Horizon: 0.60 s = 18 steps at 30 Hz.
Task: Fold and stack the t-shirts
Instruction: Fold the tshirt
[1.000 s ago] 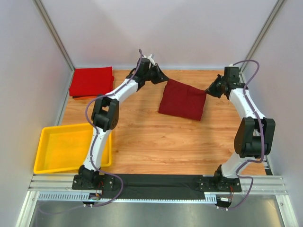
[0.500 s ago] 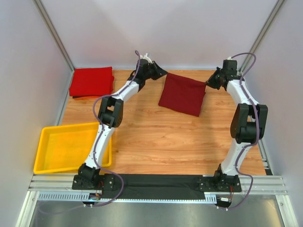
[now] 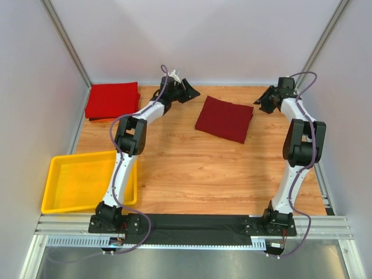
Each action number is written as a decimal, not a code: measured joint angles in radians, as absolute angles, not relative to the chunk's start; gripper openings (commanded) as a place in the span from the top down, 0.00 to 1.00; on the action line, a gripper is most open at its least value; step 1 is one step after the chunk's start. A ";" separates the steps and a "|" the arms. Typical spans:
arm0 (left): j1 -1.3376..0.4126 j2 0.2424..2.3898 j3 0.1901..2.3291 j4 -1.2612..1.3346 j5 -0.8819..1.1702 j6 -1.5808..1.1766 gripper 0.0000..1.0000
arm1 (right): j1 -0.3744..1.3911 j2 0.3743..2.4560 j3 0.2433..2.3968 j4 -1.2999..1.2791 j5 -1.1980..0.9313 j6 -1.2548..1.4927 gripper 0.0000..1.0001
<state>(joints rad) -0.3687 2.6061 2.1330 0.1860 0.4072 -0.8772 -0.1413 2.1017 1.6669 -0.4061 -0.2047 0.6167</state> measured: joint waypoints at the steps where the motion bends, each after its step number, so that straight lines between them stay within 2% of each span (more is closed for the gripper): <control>1: -0.362 2.583 2.108 0.155 0.420 -0.847 0.45 | -0.146 2.097 1.657 -0.398 -0.218 0.615 0.50; 5: -0.342 2.484 2.030 0.029 0.467 -0.728 0.47 | -0.155 2.057 1.566 -0.373 -0.318 0.590 0.43; 9: -0.349 2.350 1.861 0.002 0.512 -0.649 0.49 | -0.151 2.039 1.489 -0.361 -0.403 0.548 0.41; 18: -0.401 2.309 1.714 -0.065 0.535 -0.553 0.52 | -0.149 2.123 1.567 -0.377 -0.426 0.468 0.40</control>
<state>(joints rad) -0.4011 2.3089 1.7138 -0.0654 0.5350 -0.5533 -0.1490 2.1227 1.5669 -0.3767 -0.4263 0.4679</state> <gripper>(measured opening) 0.483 0.593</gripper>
